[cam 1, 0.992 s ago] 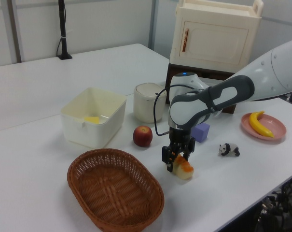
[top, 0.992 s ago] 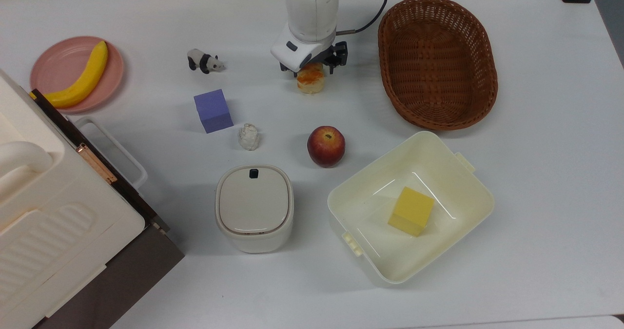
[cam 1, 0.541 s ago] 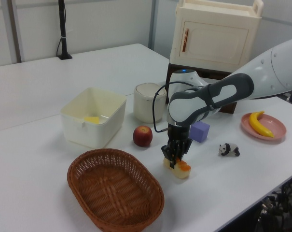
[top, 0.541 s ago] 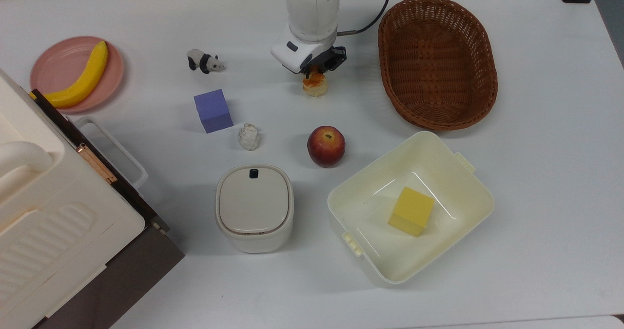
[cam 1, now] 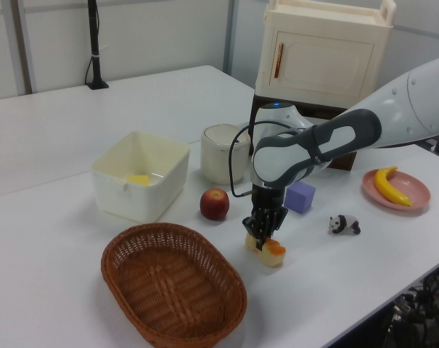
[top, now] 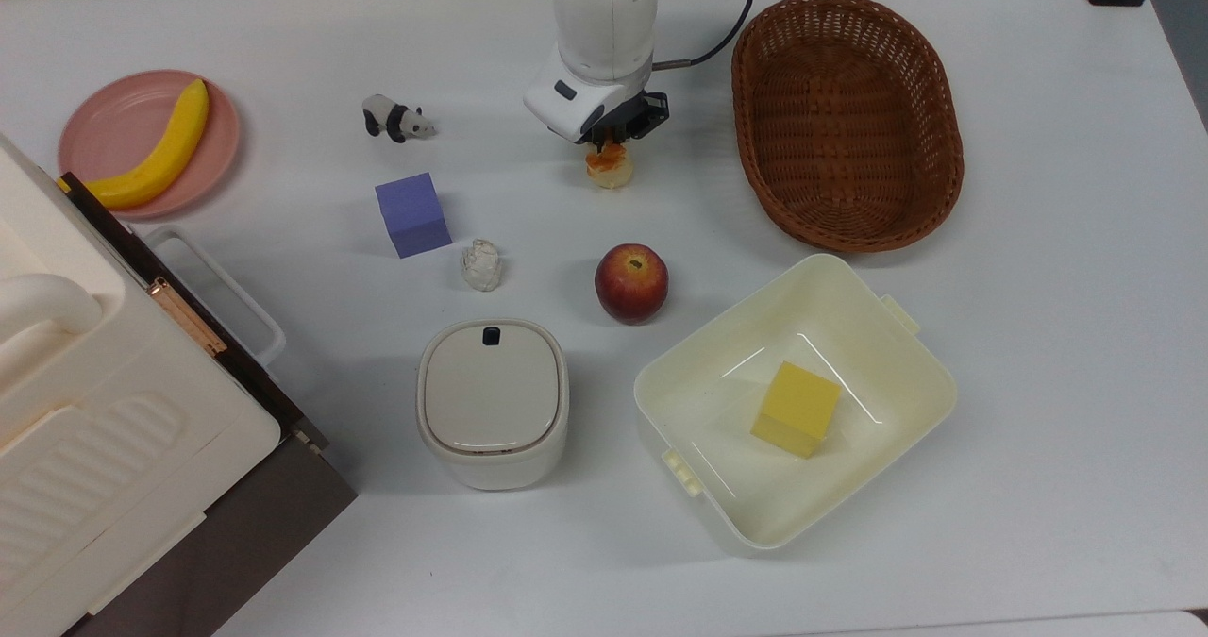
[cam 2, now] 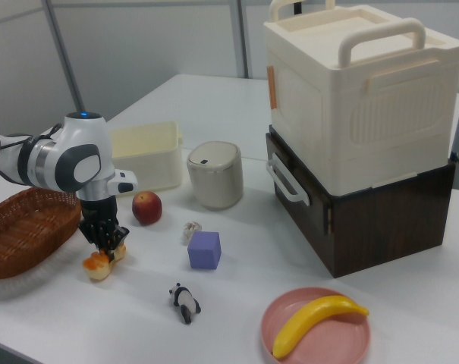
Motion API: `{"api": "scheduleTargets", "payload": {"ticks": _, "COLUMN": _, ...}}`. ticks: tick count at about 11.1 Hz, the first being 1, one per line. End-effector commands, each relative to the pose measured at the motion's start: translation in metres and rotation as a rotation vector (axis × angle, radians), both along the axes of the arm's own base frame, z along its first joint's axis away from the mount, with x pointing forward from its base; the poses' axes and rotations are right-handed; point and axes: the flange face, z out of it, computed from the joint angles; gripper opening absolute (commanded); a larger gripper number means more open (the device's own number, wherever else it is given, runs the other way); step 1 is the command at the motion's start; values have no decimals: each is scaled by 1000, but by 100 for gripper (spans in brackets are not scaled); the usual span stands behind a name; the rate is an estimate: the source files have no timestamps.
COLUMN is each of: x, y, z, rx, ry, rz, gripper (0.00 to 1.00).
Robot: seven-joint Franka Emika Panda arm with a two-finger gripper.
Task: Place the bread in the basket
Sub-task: 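Close the gripper around the bread roll, then lift the bread roll and carry it over the wicker basket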
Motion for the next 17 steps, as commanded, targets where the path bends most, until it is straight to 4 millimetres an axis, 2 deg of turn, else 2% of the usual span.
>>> {"api": "scheduleTargets", "payload": {"ticks": 1, "x": 4, "y": 0, "z": 3, "rx": -5, "ry": -16, "rz": -14, "gripper": 0}}
{"api": "scheduleTargets", "payload": {"ticks": 6, "x": 6, "y": 1, "z": 6, "rx": -3, "ry": -24, "rz": -14, "gripper": 1}}
{"api": "scheduleTargets", "payload": {"ticks": 9, "x": 25, "y": 3, "z": 34, "rx": 13, "ry": -76, "rz": -25, "gripper": 1}}
{"api": "scheduleTargets", "payload": {"ticks": 11, "x": 29, "y": 9, "z": 42, "rx": 13, "ry": -95, "rz": -27, "gripper": 1}}
{"api": "scheduleTargets", "payload": {"ticks": 13, "x": 35, "y": 18, "z": 64, "rx": 22, "ry": -136, "rz": -16, "gripper": 1}}
{"api": "scheduleTargets", "payload": {"ticks": 16, "x": 34, "y": 70, "z": 96, "rx": 36, "ry": -137, "rz": 23, "gripper": 1}}
{"api": "scheduleTargets", "payload": {"ticks": 17, "x": 29, "y": 98, "z": 110, "rx": 44, "ry": -139, "rz": 48, "gripper": 1}}
